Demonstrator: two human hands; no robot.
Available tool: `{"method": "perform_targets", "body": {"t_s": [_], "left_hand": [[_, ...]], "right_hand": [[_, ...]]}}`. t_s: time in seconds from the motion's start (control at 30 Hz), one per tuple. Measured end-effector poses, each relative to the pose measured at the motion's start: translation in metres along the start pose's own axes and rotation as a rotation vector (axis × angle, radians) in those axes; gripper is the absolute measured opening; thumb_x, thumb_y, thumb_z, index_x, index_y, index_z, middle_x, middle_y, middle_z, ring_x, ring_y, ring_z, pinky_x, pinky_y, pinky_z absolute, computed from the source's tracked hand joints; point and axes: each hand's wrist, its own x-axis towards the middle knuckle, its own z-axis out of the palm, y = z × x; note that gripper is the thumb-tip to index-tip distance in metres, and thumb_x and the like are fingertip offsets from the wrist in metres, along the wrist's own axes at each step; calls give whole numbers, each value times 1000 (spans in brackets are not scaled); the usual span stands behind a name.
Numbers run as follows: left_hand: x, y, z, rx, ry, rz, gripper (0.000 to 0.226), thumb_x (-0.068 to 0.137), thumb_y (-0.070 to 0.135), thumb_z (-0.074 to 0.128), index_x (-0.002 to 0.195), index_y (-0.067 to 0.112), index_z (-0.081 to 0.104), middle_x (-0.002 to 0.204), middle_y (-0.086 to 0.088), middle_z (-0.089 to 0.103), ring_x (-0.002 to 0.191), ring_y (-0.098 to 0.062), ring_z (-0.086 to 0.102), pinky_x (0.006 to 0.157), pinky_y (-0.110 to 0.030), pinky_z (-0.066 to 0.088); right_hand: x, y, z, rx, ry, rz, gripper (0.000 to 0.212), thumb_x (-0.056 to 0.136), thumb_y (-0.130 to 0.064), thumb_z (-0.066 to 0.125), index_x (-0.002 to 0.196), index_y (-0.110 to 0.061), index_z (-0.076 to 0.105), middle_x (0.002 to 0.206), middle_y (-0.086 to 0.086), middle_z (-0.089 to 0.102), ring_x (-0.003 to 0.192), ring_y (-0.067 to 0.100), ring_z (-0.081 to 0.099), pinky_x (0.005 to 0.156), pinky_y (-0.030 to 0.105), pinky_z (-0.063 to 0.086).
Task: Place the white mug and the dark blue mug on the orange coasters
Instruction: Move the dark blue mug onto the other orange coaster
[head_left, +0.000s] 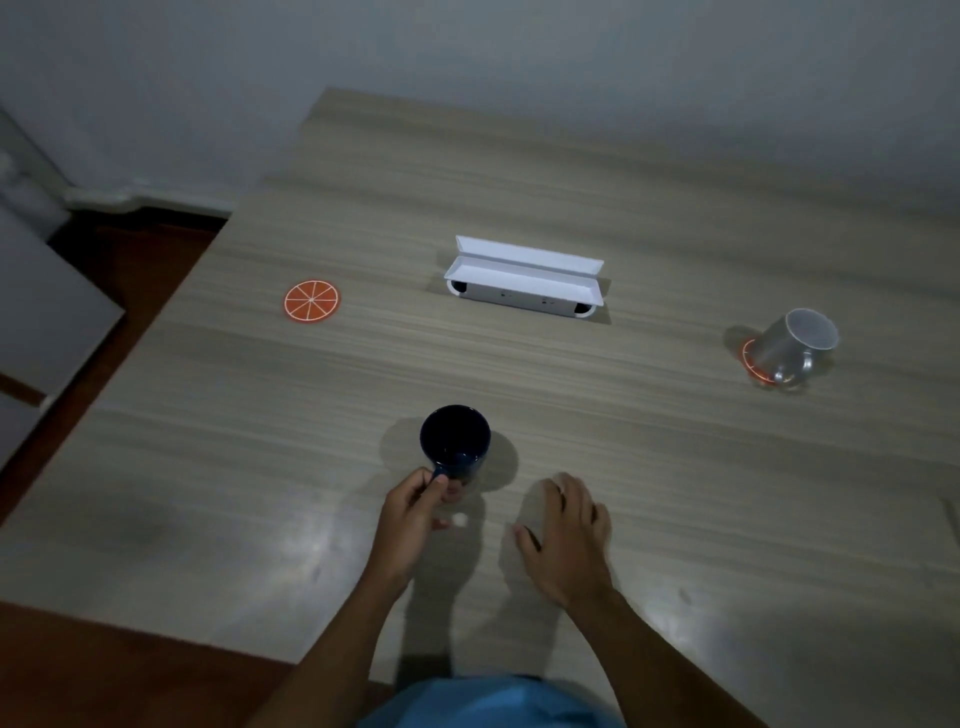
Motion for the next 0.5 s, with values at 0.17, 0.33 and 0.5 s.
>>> {"method": "perform_targets", "body": {"t_s": [0.17, 0.33, 0.5], "left_hand": [[29, 18, -53, -34, 91, 18, 24, 103, 17, 53, 82, 14, 63, 104, -14, 76, 107, -29, 71, 76, -41, 56], [64, 38, -103, -72, 158, 29, 26, 103, 16, 53, 78, 14, 58, 105, -15, 75, 109, -30, 70, 72, -37, 56], [100, 51, -138, -122, 199, 34, 22, 103, 16, 53, 84, 15, 64, 100, -8, 77, 106, -27, 71, 66, -29, 57]], "right_hand": [[41, -75, 0, -28, -19, -138, 81, 99, -61, 38, 162, -16, 16, 173, 9, 8, 161, 30, 2, 127, 52, 9], [72, -133, 5, 19, -56, -138, 87, 100, -63, 35, 165, -17, -1, 175, 7, -9, 161, 29, -13, 128, 56, 0], [97, -164, 21, -34, -91, -186, 91, 97, -70, 28, 164, -21, -11, 172, 5, -23, 158, 28, -25, 127, 58, -7]]}}
